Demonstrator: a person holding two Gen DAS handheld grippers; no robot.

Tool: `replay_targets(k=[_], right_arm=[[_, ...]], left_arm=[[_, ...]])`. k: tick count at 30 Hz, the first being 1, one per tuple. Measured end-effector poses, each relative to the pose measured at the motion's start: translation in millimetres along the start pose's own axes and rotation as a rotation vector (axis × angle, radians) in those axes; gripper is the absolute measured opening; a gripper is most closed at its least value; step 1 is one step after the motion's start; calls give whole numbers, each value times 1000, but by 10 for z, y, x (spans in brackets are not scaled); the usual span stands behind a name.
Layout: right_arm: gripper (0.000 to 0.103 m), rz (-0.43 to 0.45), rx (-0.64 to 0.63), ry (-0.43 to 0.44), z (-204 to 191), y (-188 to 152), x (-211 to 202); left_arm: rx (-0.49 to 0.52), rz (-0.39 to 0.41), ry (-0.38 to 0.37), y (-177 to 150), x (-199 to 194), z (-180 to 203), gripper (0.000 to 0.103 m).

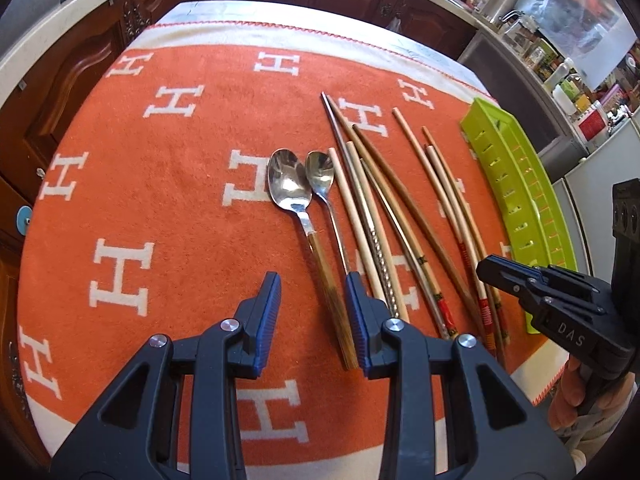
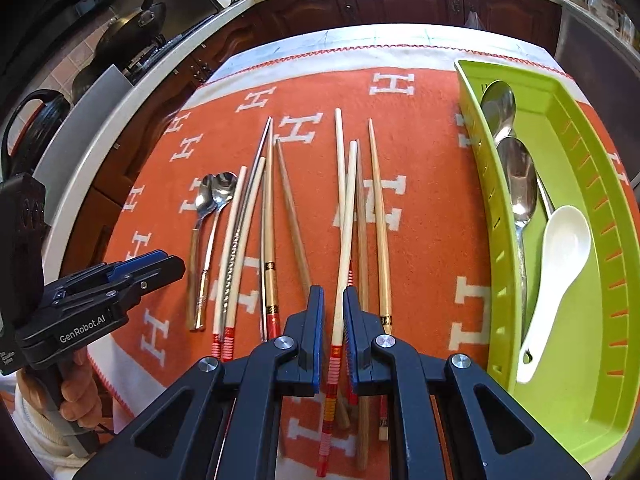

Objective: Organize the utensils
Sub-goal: 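Move both open tools from the tray over the chopsticks on the blanket, then grasp a red-striped chopstick with the right tool while the left tool grasps a small steel spoon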

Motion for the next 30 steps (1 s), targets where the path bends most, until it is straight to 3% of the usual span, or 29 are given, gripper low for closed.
replay_targets(k=[10, 15, 18, 30], right_arm=[[6, -11, -4, -24, -28, -5, 188], [6, 11, 18, 28, -46, 4, 110], [6, 28, 36, 50, -50, 18, 32], [6, 111, 80, 119, 35, 62, -492]], left_arm=[[5, 19, 65, 128, 178, -11, 28], [0, 26, 74, 182, 223, 3, 9], [-9, 35, 88, 203, 232, -1, 5], [-43, 78, 97, 185, -174, 20, 4]])
Point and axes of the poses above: each gripper's, at about its wrist camera, not at the fingertips, and x roughly the way its jaws point, z to its right, y to its top, the point moved 8 cm from there along x, roughly the way its jaws point, and after that the axes turned 9 degrees about x, right-handed, at the moved point
